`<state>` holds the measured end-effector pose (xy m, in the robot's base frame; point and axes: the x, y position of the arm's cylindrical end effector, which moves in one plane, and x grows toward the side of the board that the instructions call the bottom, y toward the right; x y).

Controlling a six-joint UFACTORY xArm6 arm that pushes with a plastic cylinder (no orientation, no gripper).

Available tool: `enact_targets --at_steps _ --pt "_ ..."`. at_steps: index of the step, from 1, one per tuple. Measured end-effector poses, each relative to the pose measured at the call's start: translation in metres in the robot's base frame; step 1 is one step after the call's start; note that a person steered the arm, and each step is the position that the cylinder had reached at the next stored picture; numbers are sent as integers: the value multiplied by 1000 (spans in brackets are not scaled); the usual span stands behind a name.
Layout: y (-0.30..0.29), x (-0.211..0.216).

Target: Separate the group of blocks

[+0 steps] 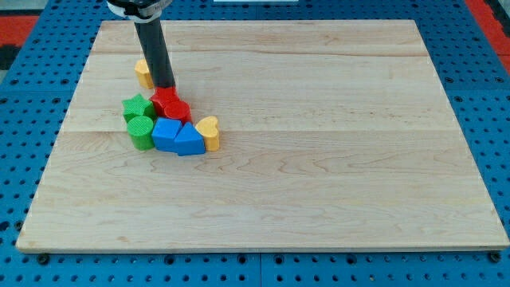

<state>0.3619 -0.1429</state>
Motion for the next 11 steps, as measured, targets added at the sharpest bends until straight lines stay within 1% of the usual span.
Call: enact_targets --at_steps 1,2,3,4,6,8,10,11 --pt "11 3" --pt "52 9" --pt "108 9" --pt "107 -3" --pt "29 32" --pt "31 79" --pt "10 79" --pt "-12 74"
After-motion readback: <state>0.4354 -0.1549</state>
